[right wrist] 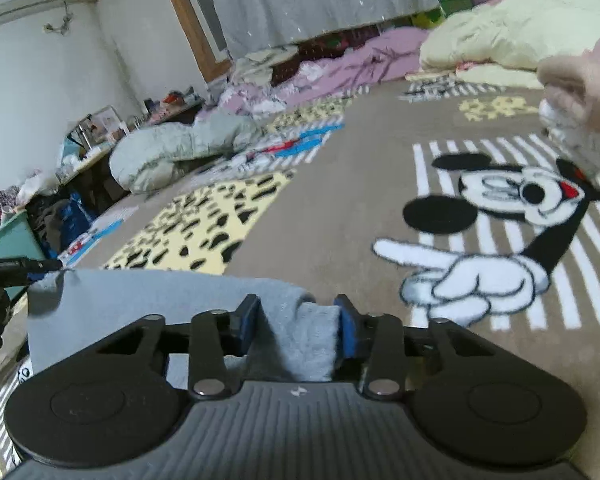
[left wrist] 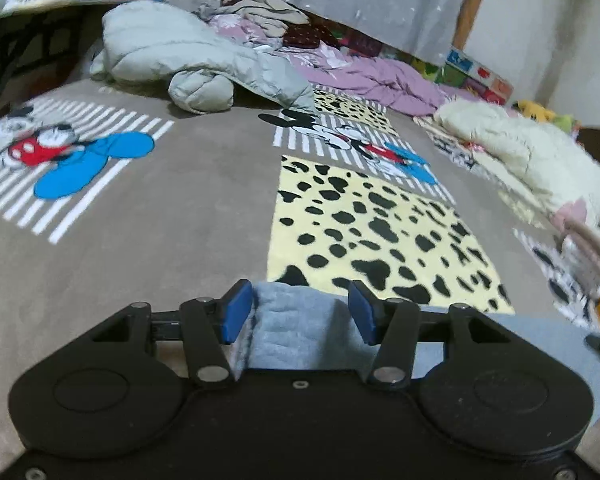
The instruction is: Fold clothes
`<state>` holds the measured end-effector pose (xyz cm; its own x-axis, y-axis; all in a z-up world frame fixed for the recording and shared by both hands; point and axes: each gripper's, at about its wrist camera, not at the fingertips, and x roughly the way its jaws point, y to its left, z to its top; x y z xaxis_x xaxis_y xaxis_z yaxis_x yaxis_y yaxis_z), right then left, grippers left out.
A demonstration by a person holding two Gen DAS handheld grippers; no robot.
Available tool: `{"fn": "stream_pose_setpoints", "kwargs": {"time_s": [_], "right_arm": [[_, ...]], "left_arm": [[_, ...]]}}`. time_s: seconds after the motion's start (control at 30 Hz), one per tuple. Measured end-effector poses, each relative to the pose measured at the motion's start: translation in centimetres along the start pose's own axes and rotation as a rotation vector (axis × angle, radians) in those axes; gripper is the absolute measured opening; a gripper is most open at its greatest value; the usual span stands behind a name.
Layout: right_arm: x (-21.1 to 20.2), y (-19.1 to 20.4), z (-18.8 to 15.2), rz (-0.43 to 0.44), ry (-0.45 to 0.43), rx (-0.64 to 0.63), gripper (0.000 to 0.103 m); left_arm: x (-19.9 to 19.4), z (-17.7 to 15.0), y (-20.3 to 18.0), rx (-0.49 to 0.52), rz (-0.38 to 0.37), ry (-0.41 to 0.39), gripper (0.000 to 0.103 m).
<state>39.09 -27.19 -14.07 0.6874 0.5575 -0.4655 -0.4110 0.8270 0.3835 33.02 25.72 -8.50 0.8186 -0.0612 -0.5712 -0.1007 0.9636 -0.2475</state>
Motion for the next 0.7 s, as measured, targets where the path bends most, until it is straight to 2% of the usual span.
{"fn": "stream_pose_setpoints", "kwargs": {"time_s": [0.1, 0.17, 0.3, 0.53, 0.57, 0.63, 0.7], "right_arm": [[-0.4, 0.7, 0.2, -0.008, -0.024, -0.043, 0.036], [-0.8, 1.1, 0.2, -0.004, -0.039, -0.064, 0.034], [-2.0, 1.6, 0.4, 0.025, -0.088, -0.096, 0.033], [-4.6, 2.3, 0.0, 0.084, -0.153, -0.144, 0.032], [-4.9, 2.3, -0.1, 0.086, -0.156, -0.141, 0.031], [-5.1, 2.2, -0.3, 0.08, -0.16, -0.131, 0.027], [-5.4, 2.3, -0.5, 0.075, -0.162, -0.121, 0.025]], "left_arm": [[-0.2, 0.0, 0.2, 0.027, 0.003, 0.0, 0.027], [-0.8, 0.0, 0.4, 0.042, -0.022, -0.009, 0.025], [-2.6, -0.2, 0.2, 0.116, -0.072, -0.048, 0.024], [-6.2, -2.3, -1.1, 0.318, -0.135, -0.19, 0.024], [-6.8, -2.6, -1.3, 0.346, -0.152, -0.199, 0.024], [-7.0, -3.2, -1.5, 0.391, -0.125, -0.176, 0.024], [-7.5, -3.9, -1.5, 0.437, -0.14, -0.176, 0.023]]}}
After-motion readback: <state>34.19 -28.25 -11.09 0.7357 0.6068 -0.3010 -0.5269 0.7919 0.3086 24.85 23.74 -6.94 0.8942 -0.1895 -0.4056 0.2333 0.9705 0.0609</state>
